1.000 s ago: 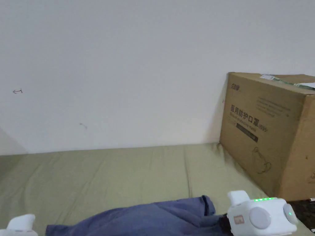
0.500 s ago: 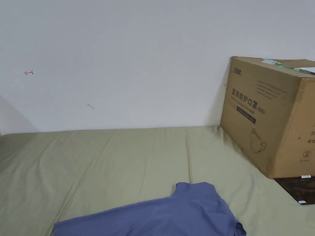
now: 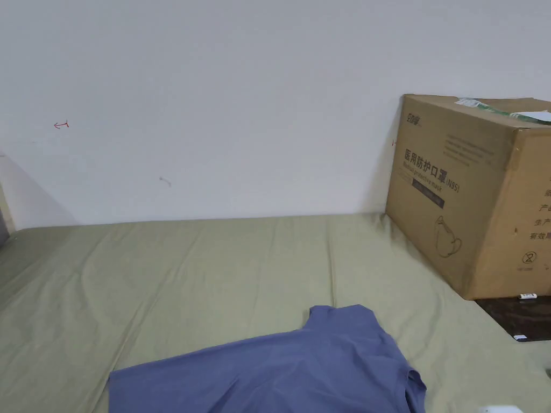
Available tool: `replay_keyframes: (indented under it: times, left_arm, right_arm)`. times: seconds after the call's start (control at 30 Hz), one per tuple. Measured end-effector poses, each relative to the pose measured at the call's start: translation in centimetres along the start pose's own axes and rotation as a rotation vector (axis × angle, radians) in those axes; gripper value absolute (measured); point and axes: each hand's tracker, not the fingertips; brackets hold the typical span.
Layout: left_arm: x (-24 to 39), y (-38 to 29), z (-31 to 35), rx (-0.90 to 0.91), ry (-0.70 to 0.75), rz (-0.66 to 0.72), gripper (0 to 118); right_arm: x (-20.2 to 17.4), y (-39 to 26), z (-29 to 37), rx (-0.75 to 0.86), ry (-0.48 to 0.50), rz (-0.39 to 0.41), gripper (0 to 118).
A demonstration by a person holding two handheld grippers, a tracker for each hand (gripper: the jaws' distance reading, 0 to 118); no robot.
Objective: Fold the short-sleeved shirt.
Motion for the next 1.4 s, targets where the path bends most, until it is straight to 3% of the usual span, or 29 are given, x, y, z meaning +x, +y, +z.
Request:
replay_keyframes:
  times: [0.13,0.17,0.2,0.23,0.27,0.3,0.33,0.47,0.6,0.77,0.8,0.83,0.87,0.9,1.07,1.2,1.4]
  left_arm:
    - [3.0,1.0,3.4,0.223,-0.028,-0.066,117]
    - [3.9,1.1,4.0,0.284,0.006,-0.112,115]
    - [4.8,1.1,4.5,0.346,0.041,-0.147,106]
    - [5.6,0.9,5.1,0.423,0.064,-0.174,88]
    - [6.2,1.0,5.3,0.474,0.078,-0.192,59]
    - [6.5,1.1,5.2,0.500,0.086,-0.195,13]
    - [6.8,1.5,4.9,0.513,0.089,-0.191,1]
    - [5.1,5.0,3.3,0.481,0.016,-0.086,0]
    - [1.3,12.0,-0.6,0.359,0.169,-0.048,0]
    - [-5.5,20.2,-9.7,0.095,0.221,0.078,1]
    - [-6.2,20.8,-11.0,0.098,0.248,0.063,17]
    - [-7.1,21.6,-12.6,0.081,0.315,0.049,50]
    - [-7.9,22.3,-14.4,0.035,0.346,0.032,94]
    - [-8.5,22.7,-15.3,0.029,0.353,0.029,117]
    - [-9.5,23.6,-19.9,0.012,0.365,0.034,113]
    - [-9.1,21.3,-23.6,-0.110,0.403,-0.057,118]
    - [-12.1,21.2,-23.4,0.053,0.336,-0.065,118]
  right_arm:
    - [-3.5,1.6,3.3,0.255,0.024,0.048,102]
    - [-4.4,2.0,4.0,0.313,0.051,0.061,96]
    - [-5.3,2.2,4.8,0.376,0.072,0.075,79]
    - [-6.1,2.5,5.1,0.441,0.093,0.083,57]
    - [-7.0,2.8,5.2,0.480,0.106,0.103,29]
    - [-7.6,3.2,5.0,0.501,0.114,0.098,0]
    - [-7.9,3.5,4.5,0.524,0.112,0.073,0]
    - [-8.2,5.3,2.8,0.528,0.270,-0.039,0]
    - [-8.2,6.4,1.0,0.513,0.278,-0.010,0]
    - [-6.2,7.6,-2.1,0.465,0.278,0.001,0]
    - [-5.7,7.7,-2.7,0.450,0.256,-0.011,0]
    - [-5.2,7.8,-3.4,0.434,0.231,-0.028,0]
    - [-4.7,7.9,-4.0,0.412,0.225,-0.047,0]
    - [-4.1,8.0,-4.6,0.395,0.229,-0.062,0]
    - [-2.4,7.8,-7.0,0.348,0.176,-0.071,0]
    - [-1.5,8.2,-8.6,0.320,0.149,-0.069,0]
    - [-0.7,10.9,-10.9,0.297,0.178,-0.123,0]
